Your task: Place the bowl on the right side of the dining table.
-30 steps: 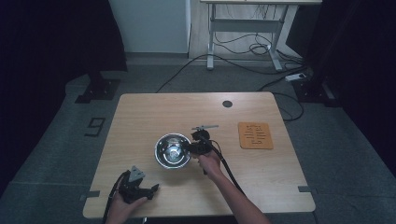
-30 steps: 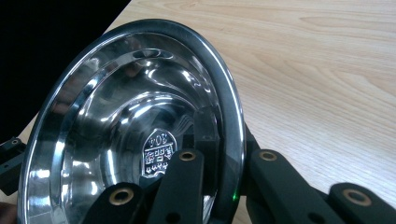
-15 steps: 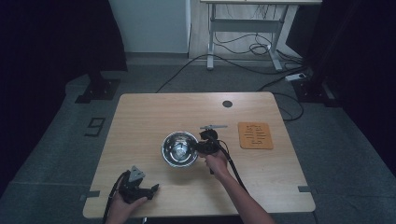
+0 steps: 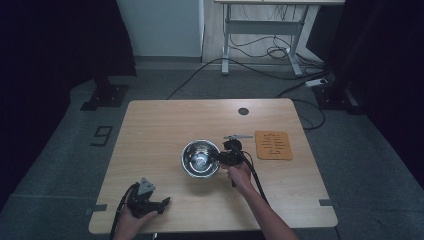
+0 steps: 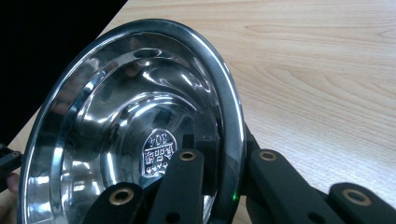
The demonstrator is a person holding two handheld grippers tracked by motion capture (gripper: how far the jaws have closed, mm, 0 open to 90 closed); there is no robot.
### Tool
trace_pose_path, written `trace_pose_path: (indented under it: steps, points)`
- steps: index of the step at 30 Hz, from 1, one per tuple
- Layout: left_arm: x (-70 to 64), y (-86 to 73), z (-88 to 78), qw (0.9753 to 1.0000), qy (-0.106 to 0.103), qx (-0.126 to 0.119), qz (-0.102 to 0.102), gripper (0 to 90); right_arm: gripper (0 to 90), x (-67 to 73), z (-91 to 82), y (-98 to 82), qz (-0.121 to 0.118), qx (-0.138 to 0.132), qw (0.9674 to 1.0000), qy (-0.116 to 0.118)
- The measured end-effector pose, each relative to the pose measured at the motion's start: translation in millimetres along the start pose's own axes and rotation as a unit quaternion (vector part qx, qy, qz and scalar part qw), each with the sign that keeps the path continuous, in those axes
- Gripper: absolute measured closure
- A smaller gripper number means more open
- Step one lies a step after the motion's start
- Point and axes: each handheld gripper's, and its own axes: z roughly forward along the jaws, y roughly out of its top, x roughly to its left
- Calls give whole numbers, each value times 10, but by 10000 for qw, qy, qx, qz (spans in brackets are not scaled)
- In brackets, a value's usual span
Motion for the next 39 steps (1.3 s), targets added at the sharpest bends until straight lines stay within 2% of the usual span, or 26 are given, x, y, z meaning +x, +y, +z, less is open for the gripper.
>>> trace_pose_path:
  steps: [15,39]
  points:
    - [0,2,2,10000,12,-3,-9,124,866,-238,-168,-40,167,-194,9997,-50]
    - [2,7,7,10000,34,-2,-33,124,867,-654,-459,-36,459,-466,9975,-281]
